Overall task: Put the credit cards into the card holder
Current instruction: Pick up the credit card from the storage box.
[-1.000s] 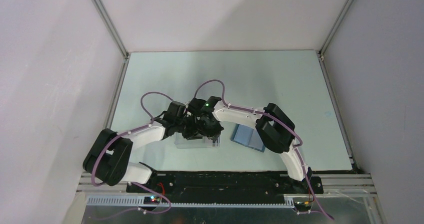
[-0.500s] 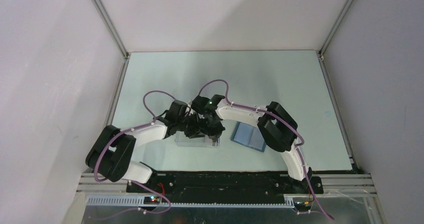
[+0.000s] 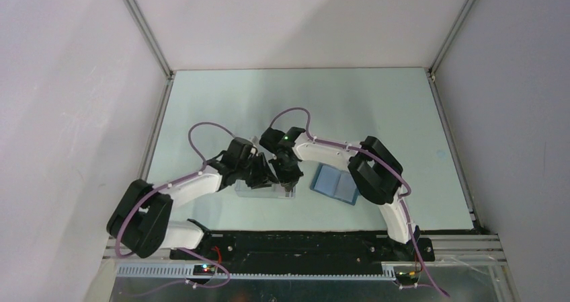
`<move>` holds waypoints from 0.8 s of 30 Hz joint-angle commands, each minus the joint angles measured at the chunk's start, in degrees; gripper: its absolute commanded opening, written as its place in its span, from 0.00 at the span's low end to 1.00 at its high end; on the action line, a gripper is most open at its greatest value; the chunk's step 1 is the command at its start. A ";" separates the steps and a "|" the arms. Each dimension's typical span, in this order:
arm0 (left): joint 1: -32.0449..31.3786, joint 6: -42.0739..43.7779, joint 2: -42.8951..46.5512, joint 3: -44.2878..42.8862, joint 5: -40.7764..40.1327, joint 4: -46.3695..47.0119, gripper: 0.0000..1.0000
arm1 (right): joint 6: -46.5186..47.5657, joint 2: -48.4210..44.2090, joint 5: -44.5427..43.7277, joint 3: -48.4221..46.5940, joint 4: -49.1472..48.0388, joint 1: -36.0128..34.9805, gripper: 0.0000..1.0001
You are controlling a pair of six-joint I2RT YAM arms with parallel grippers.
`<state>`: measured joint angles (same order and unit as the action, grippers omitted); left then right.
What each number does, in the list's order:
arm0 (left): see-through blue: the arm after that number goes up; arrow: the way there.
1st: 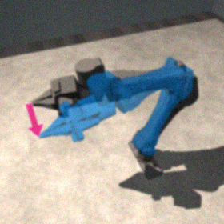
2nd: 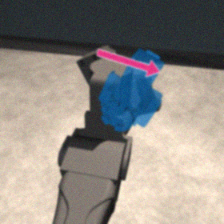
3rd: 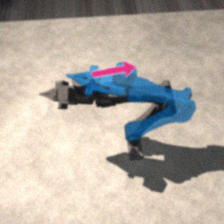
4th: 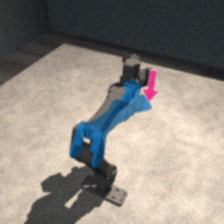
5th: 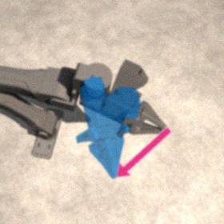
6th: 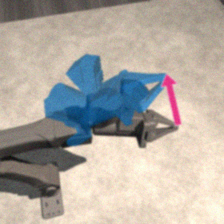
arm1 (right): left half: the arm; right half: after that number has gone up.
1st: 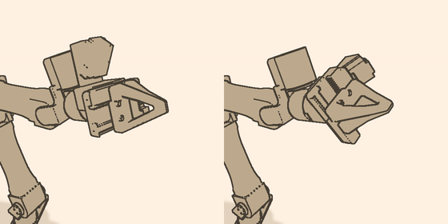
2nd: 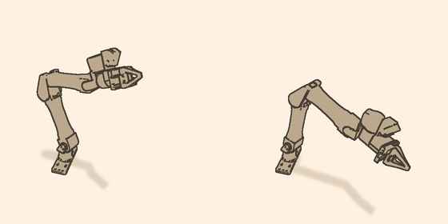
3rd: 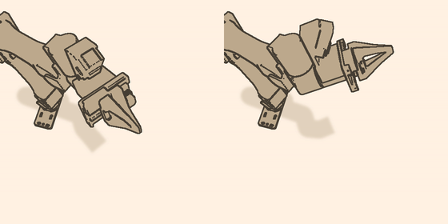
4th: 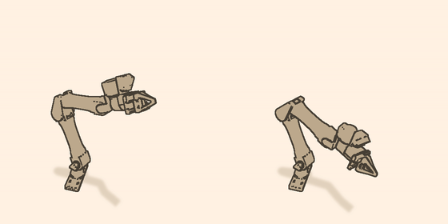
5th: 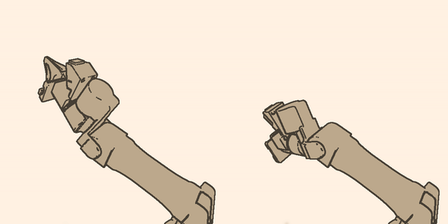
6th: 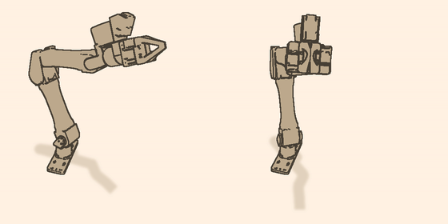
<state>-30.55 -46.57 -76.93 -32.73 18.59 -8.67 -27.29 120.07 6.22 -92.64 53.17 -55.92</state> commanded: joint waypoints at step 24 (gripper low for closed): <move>-2.18 -4.79 -4.49 0.45 1.58 4.08 0.38 | -2.75 -0.54 2.83 6.25 -6.25 2.87 0.00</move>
<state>-31.44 -49.67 -79.72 -31.38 18.13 -5.74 -30.09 118.56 11.88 -88.95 48.60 -53.43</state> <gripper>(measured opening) 0.390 0.007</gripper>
